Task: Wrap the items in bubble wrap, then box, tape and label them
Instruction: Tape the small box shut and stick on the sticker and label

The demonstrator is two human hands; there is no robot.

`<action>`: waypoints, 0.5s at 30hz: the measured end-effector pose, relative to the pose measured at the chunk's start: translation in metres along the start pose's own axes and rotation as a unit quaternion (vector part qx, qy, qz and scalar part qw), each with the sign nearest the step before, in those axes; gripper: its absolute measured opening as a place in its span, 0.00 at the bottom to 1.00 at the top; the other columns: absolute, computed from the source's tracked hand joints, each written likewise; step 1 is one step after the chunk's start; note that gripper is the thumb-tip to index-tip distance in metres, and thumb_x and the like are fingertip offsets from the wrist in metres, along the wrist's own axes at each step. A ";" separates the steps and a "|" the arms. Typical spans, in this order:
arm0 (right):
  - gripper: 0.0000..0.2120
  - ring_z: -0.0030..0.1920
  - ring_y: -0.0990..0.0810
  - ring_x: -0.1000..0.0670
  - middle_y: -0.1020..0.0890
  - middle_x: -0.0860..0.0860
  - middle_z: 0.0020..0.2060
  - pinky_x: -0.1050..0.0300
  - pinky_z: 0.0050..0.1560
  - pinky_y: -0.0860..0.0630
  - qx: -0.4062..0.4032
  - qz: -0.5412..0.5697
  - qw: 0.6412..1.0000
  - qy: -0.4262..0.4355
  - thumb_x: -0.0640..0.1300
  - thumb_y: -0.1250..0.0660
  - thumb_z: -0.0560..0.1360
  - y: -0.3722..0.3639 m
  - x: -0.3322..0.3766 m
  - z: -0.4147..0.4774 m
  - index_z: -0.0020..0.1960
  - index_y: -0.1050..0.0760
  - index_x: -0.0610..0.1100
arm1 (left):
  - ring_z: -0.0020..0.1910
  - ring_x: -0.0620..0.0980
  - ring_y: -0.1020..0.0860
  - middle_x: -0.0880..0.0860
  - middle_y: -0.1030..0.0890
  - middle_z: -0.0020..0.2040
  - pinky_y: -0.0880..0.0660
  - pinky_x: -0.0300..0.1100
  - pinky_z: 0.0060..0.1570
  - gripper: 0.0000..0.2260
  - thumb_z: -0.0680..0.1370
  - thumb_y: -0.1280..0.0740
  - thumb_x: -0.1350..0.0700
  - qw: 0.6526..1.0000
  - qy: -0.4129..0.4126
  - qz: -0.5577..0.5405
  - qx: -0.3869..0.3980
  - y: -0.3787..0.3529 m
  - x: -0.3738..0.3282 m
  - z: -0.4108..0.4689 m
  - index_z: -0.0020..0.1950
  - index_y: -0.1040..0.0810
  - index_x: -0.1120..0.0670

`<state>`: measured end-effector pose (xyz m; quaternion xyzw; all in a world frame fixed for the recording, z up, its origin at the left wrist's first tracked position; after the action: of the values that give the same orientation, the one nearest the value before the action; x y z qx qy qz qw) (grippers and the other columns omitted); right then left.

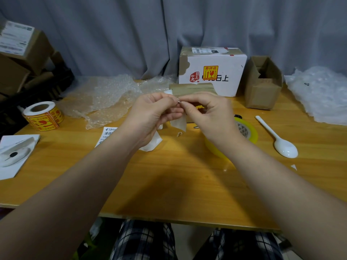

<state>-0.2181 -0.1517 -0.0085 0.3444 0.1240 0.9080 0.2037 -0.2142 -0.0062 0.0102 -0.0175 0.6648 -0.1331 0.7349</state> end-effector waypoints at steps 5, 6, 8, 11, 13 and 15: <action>0.07 0.45 0.18 0.55 0.16 0.48 0.44 0.64 0.45 0.22 0.016 0.067 0.995 -0.071 0.39 0.30 0.74 -0.002 0.000 -0.002 0.52 0.17 0.41 | 0.31 0.44 0.23 0.52 0.22 0.29 0.23 0.33 0.37 0.08 0.77 0.37 0.67 0.997 -0.030 0.074 0.009 0.001 0.004 0.001 0.39 0.23 0.60; 0.06 0.45 0.17 0.54 0.15 0.49 0.43 0.62 0.46 0.21 0.015 0.081 0.993 -0.084 0.39 0.29 0.74 -0.002 0.000 -0.002 0.51 0.17 0.41 | 0.31 0.44 0.23 0.52 0.22 0.30 0.24 0.33 0.37 0.09 0.77 0.38 0.67 0.995 -0.037 0.088 0.012 0.002 0.005 0.001 0.39 0.23 0.59; 0.05 0.44 0.17 0.52 0.16 0.50 0.41 0.58 0.47 0.19 0.015 0.102 0.989 -0.106 0.38 0.29 0.74 -0.002 0.001 -0.002 0.49 0.17 0.42 | 0.31 0.44 0.23 0.51 0.22 0.30 0.24 0.33 0.37 0.10 0.77 0.38 0.67 0.992 -0.050 0.112 0.012 0.002 0.006 0.001 0.38 0.23 0.58; 0.04 0.43 0.16 0.48 0.16 0.49 0.39 0.52 0.48 0.19 0.014 0.125 0.982 -0.140 0.37 0.30 0.74 -0.002 0.004 -0.002 0.45 0.17 0.44 | 0.32 0.43 0.23 0.51 0.22 0.31 0.24 0.33 0.37 0.09 0.77 0.38 0.67 0.986 -0.066 0.153 0.017 0.001 0.005 -0.001 0.38 0.24 0.58; 0.06 0.41 0.17 0.50 0.16 0.50 0.36 0.53 0.45 0.18 -0.001 0.147 0.973 -0.180 0.36 0.31 0.75 -0.003 0.004 -0.001 0.41 0.19 0.44 | 0.33 0.43 0.23 0.52 0.21 0.33 0.24 0.34 0.38 0.09 0.77 0.39 0.67 0.984 -0.064 0.164 0.020 0.001 0.006 -0.001 0.39 0.24 0.58; 0.07 0.37 0.18 0.54 0.18 0.51 0.34 0.59 0.38 0.20 -0.031 0.202 0.947 -0.248 0.35 0.34 0.76 -0.001 0.003 0.001 0.41 0.21 0.43 | 0.32 0.44 0.23 0.51 0.21 0.32 0.24 0.34 0.38 0.10 0.78 0.40 0.67 0.988 -0.051 0.144 0.011 0.004 0.006 0.000 0.39 0.25 0.58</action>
<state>-0.2193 -0.1491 -0.0061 0.5702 -0.0309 0.8193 0.0510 -0.2128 -0.0037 0.0033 0.0801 0.6203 -0.0321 0.7796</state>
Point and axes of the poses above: each hand's wrist, its own z-axis towards the middle knuckle, its own y-axis out of the back of the hand, x = y × z, the point moved 1 cm from there along z, towards the middle knuckle
